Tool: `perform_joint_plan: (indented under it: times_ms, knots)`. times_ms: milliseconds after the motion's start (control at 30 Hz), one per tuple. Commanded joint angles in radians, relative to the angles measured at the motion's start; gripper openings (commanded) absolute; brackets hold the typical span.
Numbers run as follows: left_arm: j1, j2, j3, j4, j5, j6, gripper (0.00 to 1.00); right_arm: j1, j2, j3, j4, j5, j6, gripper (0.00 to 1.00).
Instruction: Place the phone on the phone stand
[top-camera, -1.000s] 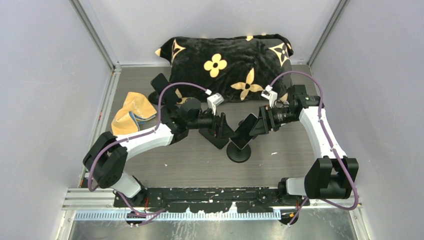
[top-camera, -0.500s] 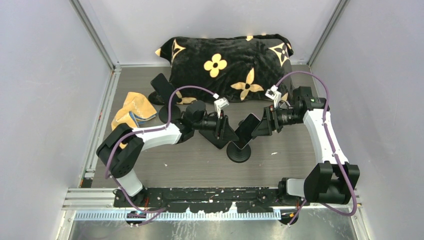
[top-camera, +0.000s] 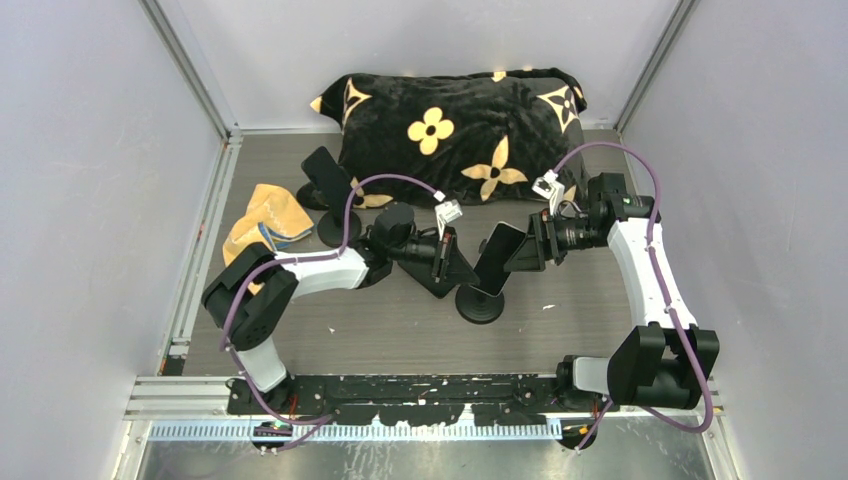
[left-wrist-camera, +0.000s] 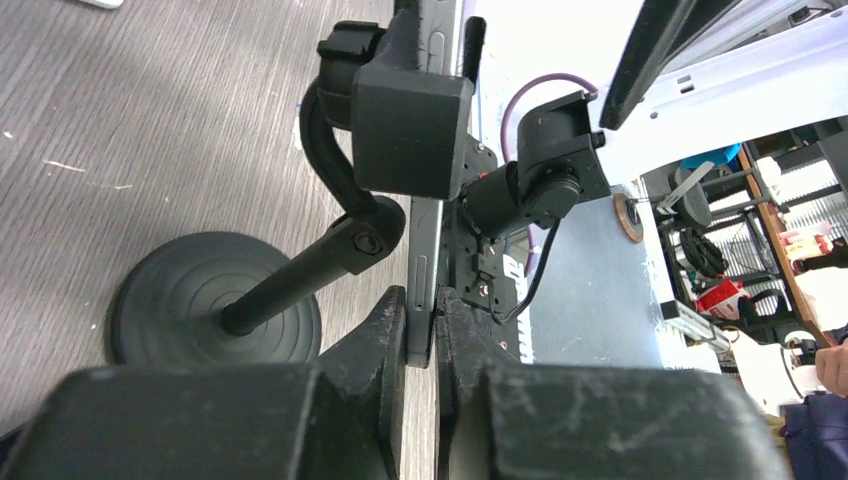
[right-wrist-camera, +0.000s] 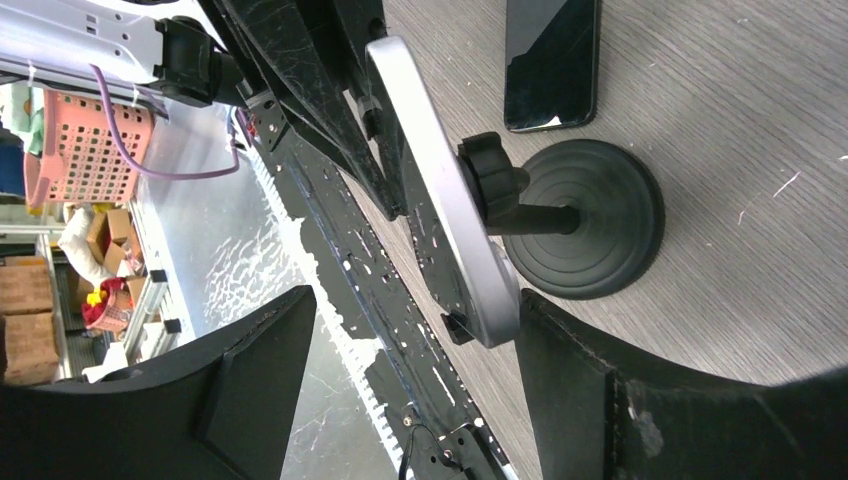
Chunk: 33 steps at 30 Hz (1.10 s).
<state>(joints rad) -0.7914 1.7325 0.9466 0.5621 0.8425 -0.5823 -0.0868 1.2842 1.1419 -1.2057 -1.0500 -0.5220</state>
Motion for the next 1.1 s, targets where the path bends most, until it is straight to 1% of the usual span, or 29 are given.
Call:
perform_joint_plan:
  times_ms: [0, 67, 100, 200, 333, 433, 633, 833, 1067]
  knots:
    - [0.011, 0.001, 0.007, 0.124, -0.002, -0.011, 0.07, -0.01, -0.036, -0.001, -0.009, -0.027, -0.018, 0.77]
    - [0.011, -0.003, -0.003, 0.147, -0.002, -0.011, 0.01, -0.013, -0.037, -0.001, -0.008, -0.028, -0.019, 0.77]
    - [0.011, -0.006, -0.01, 0.159, -0.003, -0.012, 0.01, -0.015, -0.038, -0.001, -0.008, -0.029, -0.019, 0.77]
    - [0.011, -0.016, -0.031, 0.19, -0.014, -0.009, 0.0, -0.021, -0.039, 0.002, -0.012, -0.037, -0.026, 0.78]
    - [0.014, -0.041, -0.069, 0.231, -0.037, -0.011, 0.01, -0.029, -0.039, 0.017, -0.049, -0.055, -0.069, 0.85]
    - [0.016, -0.061, -0.093, 0.26, -0.04, -0.024, 0.0, -0.031, -0.045, 0.019, -0.062, -0.06, -0.087, 0.88]
    - [0.021, -0.116, -0.149, 0.307, -0.064, -0.048, 0.0, -0.039, -0.057, 0.019, -0.082, -0.077, -0.12, 0.91]
    - [0.026, -0.21, -0.215, 0.301, -0.106, -0.046, 0.01, -0.047, -0.059, 0.015, -0.099, -0.096, -0.157, 0.92]
    - [0.036, -0.33, -0.275, 0.247, -0.152, -0.019, 0.0, -0.053, -0.058, 0.002, -0.087, -0.094, -0.161, 0.92]
